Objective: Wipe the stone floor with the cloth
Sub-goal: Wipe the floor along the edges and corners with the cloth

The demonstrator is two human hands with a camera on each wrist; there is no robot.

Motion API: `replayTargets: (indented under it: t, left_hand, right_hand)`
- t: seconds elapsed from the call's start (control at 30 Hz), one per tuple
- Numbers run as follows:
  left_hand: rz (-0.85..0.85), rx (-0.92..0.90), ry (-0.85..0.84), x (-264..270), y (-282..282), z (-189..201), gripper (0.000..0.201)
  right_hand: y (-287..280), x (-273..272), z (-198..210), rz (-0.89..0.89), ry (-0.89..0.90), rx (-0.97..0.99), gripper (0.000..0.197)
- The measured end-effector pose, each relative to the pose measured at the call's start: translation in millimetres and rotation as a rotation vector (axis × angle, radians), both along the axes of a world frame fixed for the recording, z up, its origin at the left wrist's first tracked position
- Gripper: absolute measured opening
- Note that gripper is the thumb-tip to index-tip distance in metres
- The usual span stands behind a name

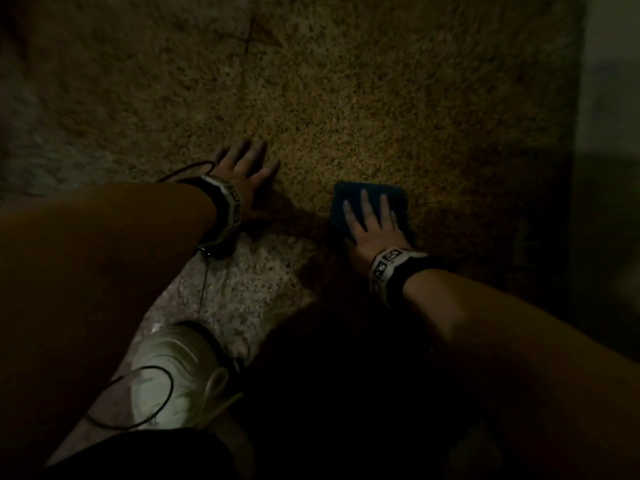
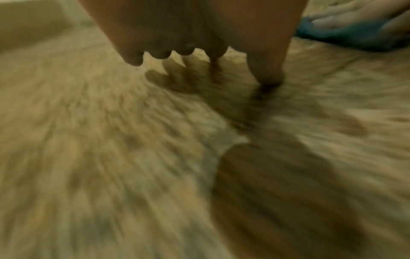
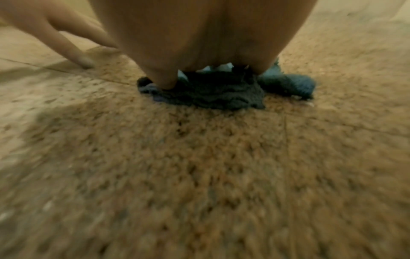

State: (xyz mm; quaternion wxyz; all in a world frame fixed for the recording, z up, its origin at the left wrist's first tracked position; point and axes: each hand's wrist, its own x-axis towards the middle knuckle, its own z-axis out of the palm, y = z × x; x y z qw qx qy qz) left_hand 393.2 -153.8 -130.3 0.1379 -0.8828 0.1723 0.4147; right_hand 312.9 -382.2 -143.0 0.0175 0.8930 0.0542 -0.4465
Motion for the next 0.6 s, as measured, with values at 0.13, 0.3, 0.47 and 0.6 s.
replayTargets:
  t: [0.13,0.3,0.47,0.6]
  left_hand:
    - [0.024,-0.012,0.012,32.6,-0.4,6.0,0.097]
    - [0.122,-0.066,-0.004,32.1,10.2,-2.4,0.098]
    - [0.106,-0.139,-0.072,21.7,21.3,-22.7,0.092]
    - [0.121,-0.181,-0.075,22.4,24.7,-29.5,0.093]
  right_hand:
    - [-1.5,3.8,-0.2,-0.033,0.023,0.024,0.066]
    - [-3.5,14.9,0.9,-0.067,0.048,0.012,0.065]
    - [9.9,54.5,-1.0,-0.116,-0.099,-0.007,0.063]
    - [28.5,107.0,-8.8,-0.18,-0.167,-0.056,0.064]
